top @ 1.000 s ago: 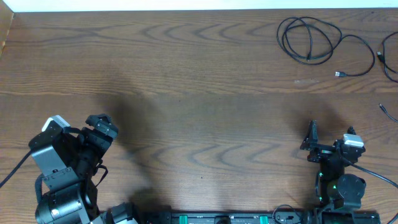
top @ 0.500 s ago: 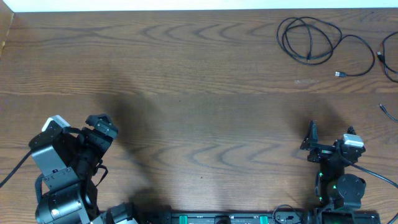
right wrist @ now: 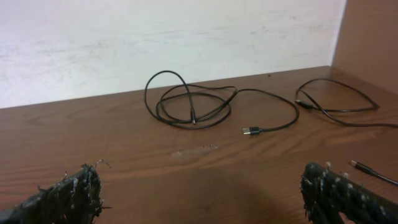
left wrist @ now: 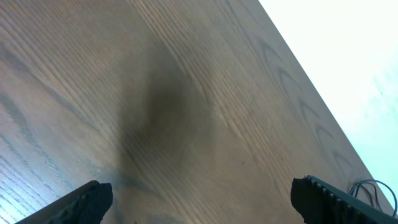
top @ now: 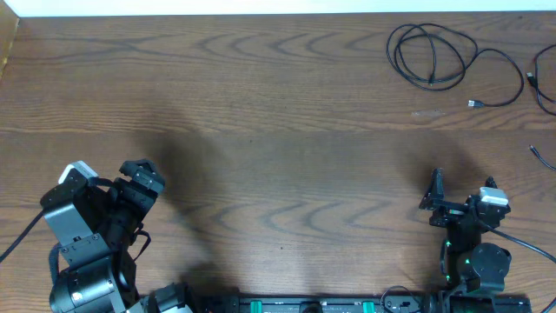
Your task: Untangle cables
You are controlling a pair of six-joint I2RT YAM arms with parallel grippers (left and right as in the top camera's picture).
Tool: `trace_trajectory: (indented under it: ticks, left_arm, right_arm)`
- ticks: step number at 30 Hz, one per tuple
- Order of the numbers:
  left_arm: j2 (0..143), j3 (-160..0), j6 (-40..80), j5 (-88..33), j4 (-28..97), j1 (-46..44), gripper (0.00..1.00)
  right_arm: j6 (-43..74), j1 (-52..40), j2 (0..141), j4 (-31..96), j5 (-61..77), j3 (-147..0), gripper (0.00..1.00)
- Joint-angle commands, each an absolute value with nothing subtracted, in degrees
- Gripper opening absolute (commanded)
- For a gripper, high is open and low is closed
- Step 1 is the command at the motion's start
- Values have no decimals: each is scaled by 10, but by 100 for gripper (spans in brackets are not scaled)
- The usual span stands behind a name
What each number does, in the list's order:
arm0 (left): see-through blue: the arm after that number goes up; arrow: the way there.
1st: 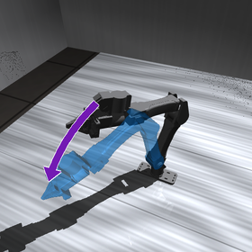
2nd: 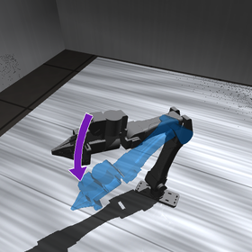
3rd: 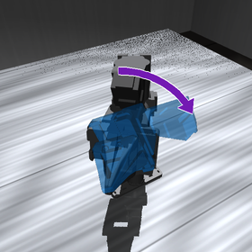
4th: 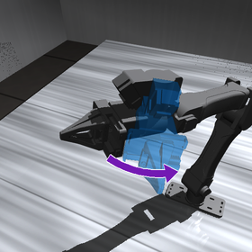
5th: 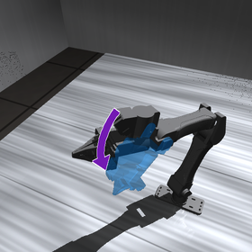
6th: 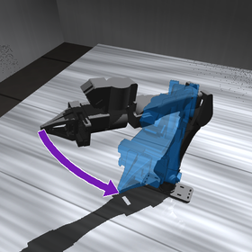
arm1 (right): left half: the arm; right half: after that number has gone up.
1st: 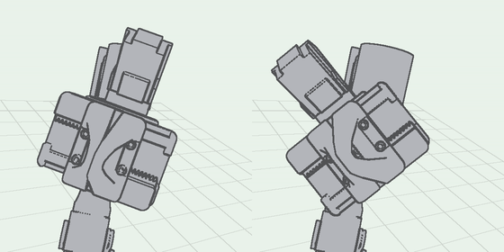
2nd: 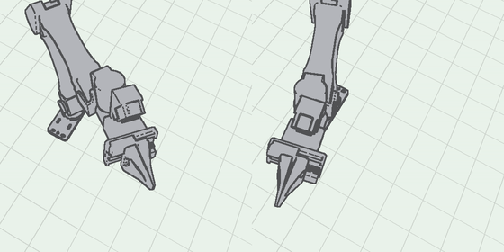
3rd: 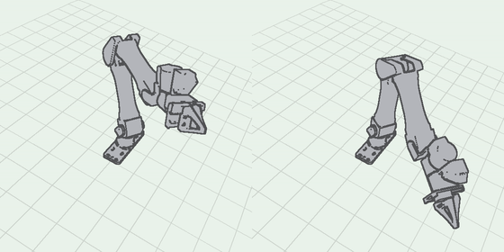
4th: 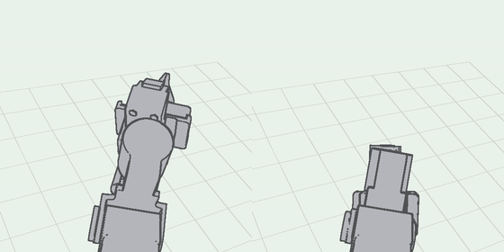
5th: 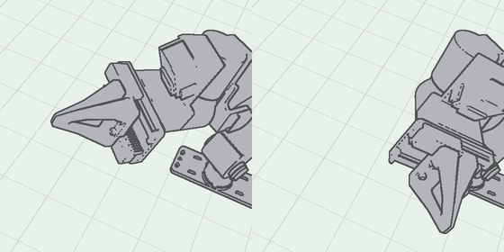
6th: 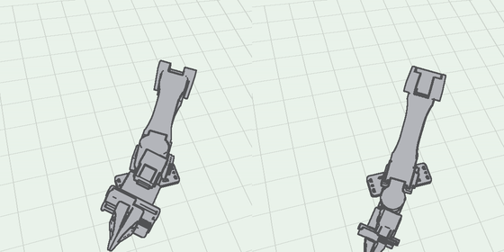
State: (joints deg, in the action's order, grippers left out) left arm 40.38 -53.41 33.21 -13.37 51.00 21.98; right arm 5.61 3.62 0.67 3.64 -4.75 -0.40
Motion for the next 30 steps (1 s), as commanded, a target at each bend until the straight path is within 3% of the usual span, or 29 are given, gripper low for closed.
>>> trace_trajectory:
  ticks: [1,10,23,30]
  left_arm:
    - [402,-548,335,-130,510,213,96]
    - [315,-515,322,-109,509,89,96]
    - [46,-351,265,-131,416,57,96]
    - [3,-267,245,-130,327,19,96]
  right_arm:
    - [51,34,3,38,-55,-3,99]
    - [51,34,3,38,-55,-3,99]
    - [51,34,3,38,-55,-3,99]
    - [51,34,3,38,-55,-3,99]
